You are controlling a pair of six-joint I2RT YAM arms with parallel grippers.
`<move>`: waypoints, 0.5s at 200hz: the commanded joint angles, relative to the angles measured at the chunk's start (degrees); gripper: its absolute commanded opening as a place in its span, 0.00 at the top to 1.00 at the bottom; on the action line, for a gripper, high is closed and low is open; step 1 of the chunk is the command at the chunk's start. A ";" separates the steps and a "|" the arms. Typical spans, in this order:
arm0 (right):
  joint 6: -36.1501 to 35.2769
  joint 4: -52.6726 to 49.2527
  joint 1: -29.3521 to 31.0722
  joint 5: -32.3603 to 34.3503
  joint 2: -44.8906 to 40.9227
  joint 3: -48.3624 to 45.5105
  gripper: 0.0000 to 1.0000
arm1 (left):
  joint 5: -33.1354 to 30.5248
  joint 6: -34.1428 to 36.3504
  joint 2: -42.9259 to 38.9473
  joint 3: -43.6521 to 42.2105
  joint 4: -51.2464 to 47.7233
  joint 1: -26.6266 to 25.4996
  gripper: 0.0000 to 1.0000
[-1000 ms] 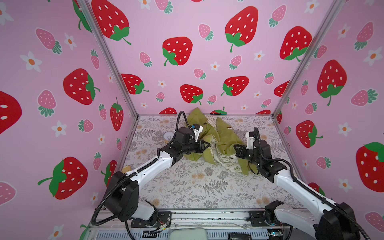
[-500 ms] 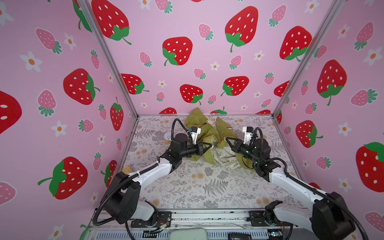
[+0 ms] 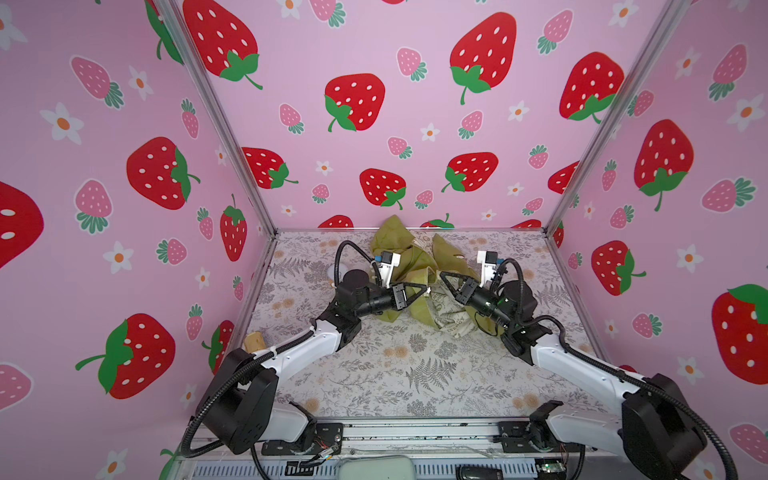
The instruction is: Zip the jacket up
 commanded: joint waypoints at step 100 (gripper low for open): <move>4.10 -1.44 1.72 10.36 -6.34 -3.25 1.00 | 0.76 -5.92 -0.49 -1.29 9.05 0.33 1.00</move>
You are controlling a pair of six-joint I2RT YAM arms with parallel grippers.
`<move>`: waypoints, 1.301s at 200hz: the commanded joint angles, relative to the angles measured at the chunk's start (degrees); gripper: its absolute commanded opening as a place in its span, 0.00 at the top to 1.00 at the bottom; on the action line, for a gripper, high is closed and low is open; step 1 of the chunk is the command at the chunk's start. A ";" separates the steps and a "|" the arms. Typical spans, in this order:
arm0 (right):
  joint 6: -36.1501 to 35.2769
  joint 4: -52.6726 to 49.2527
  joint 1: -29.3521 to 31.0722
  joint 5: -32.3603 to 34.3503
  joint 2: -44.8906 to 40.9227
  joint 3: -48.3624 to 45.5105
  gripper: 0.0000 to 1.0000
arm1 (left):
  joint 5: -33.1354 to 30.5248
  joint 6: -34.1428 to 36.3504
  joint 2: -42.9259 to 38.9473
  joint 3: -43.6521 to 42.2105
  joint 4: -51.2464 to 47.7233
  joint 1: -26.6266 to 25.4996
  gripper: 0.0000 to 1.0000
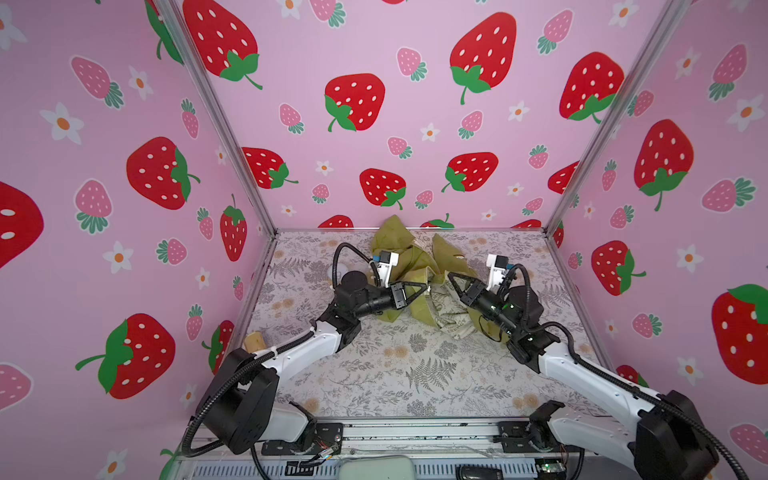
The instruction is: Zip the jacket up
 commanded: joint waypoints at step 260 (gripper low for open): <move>7.21 11.59 8.50 8.21 3.62 0.89 1.00 | 3.87 -7.44 0.98 0.39 10.95 0.26 1.00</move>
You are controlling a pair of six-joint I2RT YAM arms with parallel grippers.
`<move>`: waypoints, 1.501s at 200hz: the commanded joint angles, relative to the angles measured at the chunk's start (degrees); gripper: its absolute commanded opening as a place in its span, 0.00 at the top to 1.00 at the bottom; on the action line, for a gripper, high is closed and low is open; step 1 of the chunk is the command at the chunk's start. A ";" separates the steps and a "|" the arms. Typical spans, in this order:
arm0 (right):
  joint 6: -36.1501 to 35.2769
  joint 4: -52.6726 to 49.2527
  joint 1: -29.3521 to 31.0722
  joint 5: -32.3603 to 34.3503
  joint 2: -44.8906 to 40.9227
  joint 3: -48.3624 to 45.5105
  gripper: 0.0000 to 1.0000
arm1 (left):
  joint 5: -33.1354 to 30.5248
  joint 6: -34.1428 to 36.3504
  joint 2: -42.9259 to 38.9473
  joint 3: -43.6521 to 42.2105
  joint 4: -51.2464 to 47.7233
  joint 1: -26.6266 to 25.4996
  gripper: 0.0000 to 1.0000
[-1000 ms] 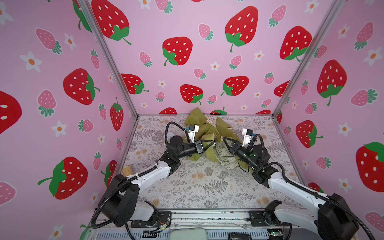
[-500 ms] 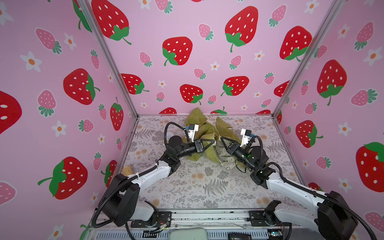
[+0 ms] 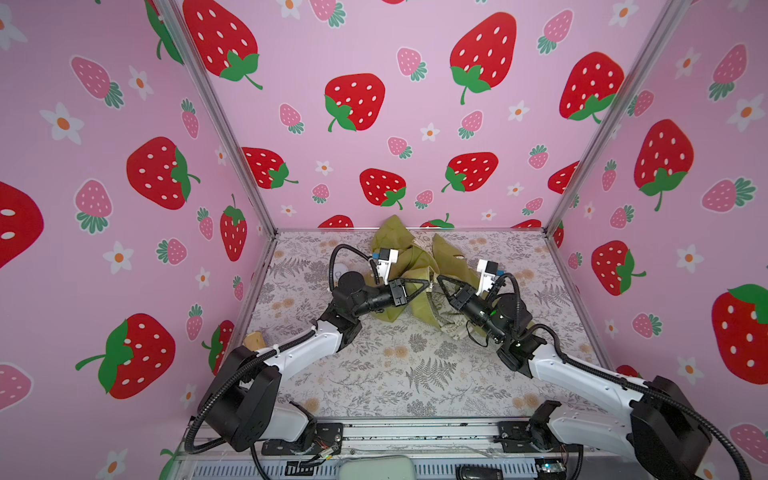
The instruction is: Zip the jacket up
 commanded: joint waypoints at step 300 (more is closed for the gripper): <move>3.07 4.58 2.14 4.14 -2.04 0.42 1.00 | 0.88 0.14 -0.05 0.55 3.17 0.13 1.00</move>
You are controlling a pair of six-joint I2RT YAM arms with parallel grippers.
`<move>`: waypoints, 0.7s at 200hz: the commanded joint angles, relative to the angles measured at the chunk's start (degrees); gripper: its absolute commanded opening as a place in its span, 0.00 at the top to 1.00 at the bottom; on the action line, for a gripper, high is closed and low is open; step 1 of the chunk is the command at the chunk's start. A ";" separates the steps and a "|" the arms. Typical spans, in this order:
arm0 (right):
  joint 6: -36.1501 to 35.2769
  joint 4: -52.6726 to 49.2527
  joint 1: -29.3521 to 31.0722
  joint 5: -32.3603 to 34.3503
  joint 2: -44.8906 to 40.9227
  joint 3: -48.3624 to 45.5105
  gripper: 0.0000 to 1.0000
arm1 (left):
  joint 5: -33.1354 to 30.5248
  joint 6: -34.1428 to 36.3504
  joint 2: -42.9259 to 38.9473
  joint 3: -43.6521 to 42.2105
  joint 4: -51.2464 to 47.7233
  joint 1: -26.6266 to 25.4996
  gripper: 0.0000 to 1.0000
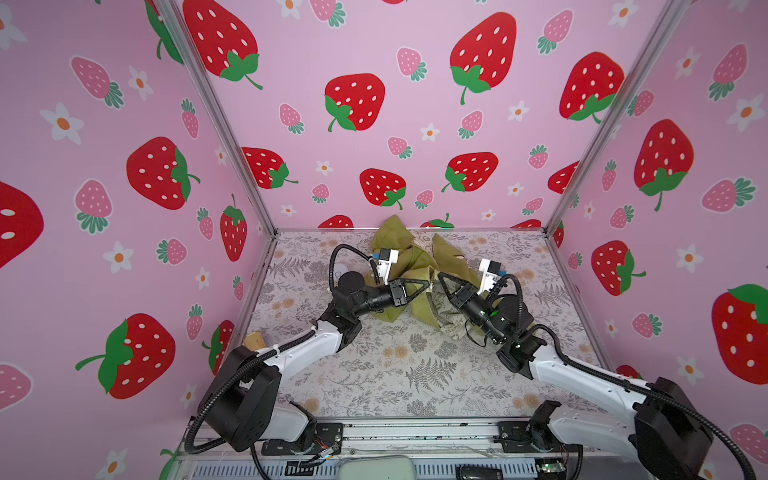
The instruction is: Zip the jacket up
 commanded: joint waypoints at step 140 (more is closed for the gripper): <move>1.17 1.57 1.62 0.84 -1.50 -0.92 1.00 | 0.34 0.08 -0.40 0.57 3.08 0.10 1.00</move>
